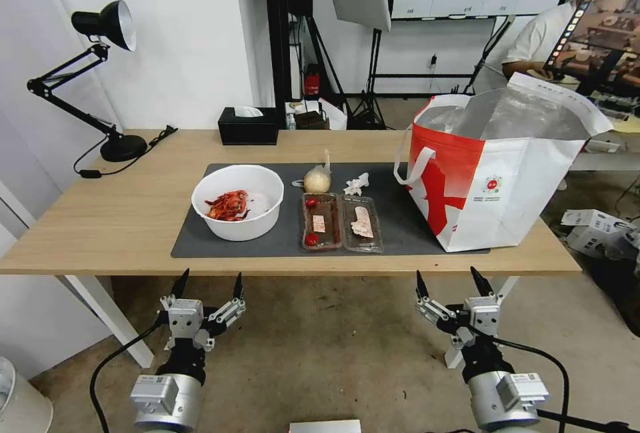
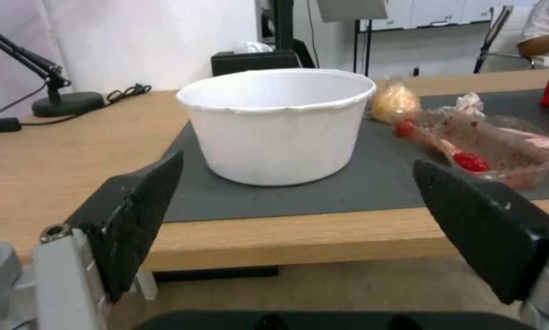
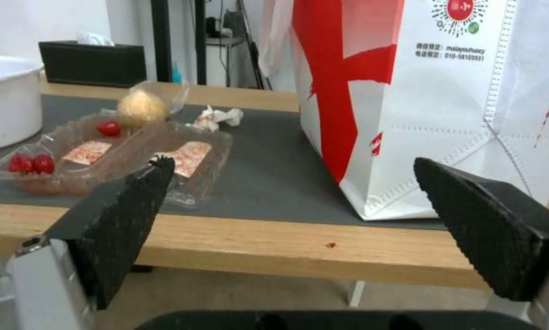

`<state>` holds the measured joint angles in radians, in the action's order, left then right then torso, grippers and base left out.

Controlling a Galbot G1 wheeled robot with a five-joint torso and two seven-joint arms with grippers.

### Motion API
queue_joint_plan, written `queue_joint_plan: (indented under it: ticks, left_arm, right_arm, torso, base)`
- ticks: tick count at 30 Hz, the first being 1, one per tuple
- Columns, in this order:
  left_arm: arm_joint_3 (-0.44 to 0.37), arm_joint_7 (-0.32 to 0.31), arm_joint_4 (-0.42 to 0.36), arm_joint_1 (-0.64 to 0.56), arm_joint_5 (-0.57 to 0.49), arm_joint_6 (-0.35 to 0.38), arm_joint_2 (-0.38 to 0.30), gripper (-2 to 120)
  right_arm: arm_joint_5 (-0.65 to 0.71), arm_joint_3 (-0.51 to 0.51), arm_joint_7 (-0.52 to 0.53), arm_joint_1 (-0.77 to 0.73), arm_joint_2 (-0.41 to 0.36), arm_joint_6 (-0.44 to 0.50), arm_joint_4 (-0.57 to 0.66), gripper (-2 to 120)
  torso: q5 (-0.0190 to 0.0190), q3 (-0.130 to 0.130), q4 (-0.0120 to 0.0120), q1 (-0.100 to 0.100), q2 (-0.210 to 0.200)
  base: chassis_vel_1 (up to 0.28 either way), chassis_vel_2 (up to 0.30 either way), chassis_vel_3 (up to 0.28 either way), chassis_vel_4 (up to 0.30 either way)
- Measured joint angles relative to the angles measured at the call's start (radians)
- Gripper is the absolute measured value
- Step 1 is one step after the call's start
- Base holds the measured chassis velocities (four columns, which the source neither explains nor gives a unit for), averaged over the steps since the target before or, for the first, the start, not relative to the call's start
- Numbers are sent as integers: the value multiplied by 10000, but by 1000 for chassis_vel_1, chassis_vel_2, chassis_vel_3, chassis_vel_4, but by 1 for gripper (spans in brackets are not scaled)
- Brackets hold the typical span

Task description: Pick up the trash from the table and place it into the takeout bag.

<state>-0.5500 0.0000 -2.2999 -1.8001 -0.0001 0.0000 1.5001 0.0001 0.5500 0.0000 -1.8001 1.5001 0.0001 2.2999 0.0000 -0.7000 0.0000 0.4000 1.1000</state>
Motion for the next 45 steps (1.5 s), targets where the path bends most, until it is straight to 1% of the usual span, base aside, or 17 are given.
queue_joint_plan:
  ticks: [16, 18, 19, 22, 23, 26, 27, 30, 31, 33, 34, 37, 38, 40, 41, 43, 45]
  left_arm:
    - [1, -26, -2, 30, -92, 62, -27, 100]
    - [-23, -223, -86, 234, -626, 558, -222, 100]
    - [-23, -223, -86, 234, -626, 558, -222, 100]
    - [-74, -564, -246, 593, -1572, 1442, -556, 100]
    - [-74, -564, -246, 593, -1572, 1442, -556, 100]
    - [-134, -993, -440, 1036, -2752, 2533, -974, 100]
    - [-134, -993, -440, 1036, -2752, 2533, -974, 100]
    - [-189, -1364, -612, 1424, -3787, 3503, -1335, 100]
    - [-189, -1364, -612, 1424, -3787, 3503, -1335, 100]
    - [-225, -1610, -722, 1683, -4474, 4135, -1584, 100]
    - [-225, -1610, -722, 1683, -4474, 4135, -1584, 100]
    - [-280, -2019, -904, 2103, -5590, 5172, -1976, 100]
    - [-280, -2019, -904, 2103, -5590, 5172, -1976, 100]
    - [-315, -2278, -1019, 2373, -6298, 5828, -2229, 100]
    - [-315, -2278, -1019, 2373, -6298, 5828, -2229, 100]
    - [-341, -2433, -1100, 2553, -6771, 6262, -2398, 100]
    - [-340, -2441, -1104, 2566, -6812, 6219, -2416, 100]
  right_arm:
    - [13, 0, 1, 13, -19, -17, 0, 100]
    - [274, 13, 43, 191, -256, -329, 0, 100]
    - [274, 13, 43, 191, -256, -329, 0, 100]
    - [1036, 78, 209, 747, -930, -1237, 20, 100]
    - [1036, 78, 209, 747, -930, -1237, 20, 100]
    - [2004, 165, 415, 1444, -1795, -2408, 64, 100]
    - [2004, 165, 415, 1444, -1795, -2408, 64, 100]
    - [2889, 243, 609, 2075, -2575, -3465, 108, 100]
    - [2889, 243, 609, 2075, -2575, -3465, 108, 100]
    - [3407, 292, 718, 2449, -3038, -4084, 132, 100]
    - [3407, 292, 718, 2449, -3038, -4084, 132, 100]
    - [4329, 372, 915, 3105, -3857, -5193, 175, 100]
    - [4329, 372, 915, 3105, -3857, -5193, 175, 100]
    - [4921, 424, 1038, 3533, -4378, -5903, 197, 100]
    - [4921, 424, 1038, 3533, -4378, -5903, 197, 100]
    - [5484, 469, 1158, 3936, -4881, -6574, 224, 100]
    - [5983, 525, 1273, 4307, -5334, -7180, 249, 100]
  torso:
    - [0, 0, 0, 0, 0]
    - [0, 0, -1, 0, 0]
    - [0, 0, -1, 0, 0]
    - [1, 0, 0, 0, 0]
    - [1, 0, 0, 0, 0]
    - [1, -1, 0, 0, 0]
    - [1, -1, 0, 0, 0]
    - [1, -1, 1, 0, 0]
    - [1, -1, 1, 0, 0]
    - [2, -1, 0, 1, 0]
    - [2, -1, 0, 1, 0]
    - [1, -1, 0, 0, -1]
    - [1, -1, 0, 0, -1]
    - [2, -1, 0, 1, -1]
    - [2, -1, 0, 1, -1]
    - [2, -1, -1, 2, 0]
    - [-4, -1, 3, 1, -1]
  base:
    - [0, 0, 0, 0]
    - [0, 0, 0, 0]
    - [0, 0, 0, 0]
    - [0, 0, 0, 0]
    - [0, 0, 0, 0]
    - [0, 0, 0, 0]
    - [0, 0, 0, 0]
    - [0, 0, 0, 0]
    - [0, 0, 0, 0]
    - [0, 0, 0, 0]
    - [0, 0, 0, 0]
    - [0, 0, 0, 0]
    - [0, 0, 0, 0]
    - [0, 0, 0, 0]
    - [0, 0, 0, 0]
    - [0, 0, 0, 0]
    - [0, 0, 0, 0]
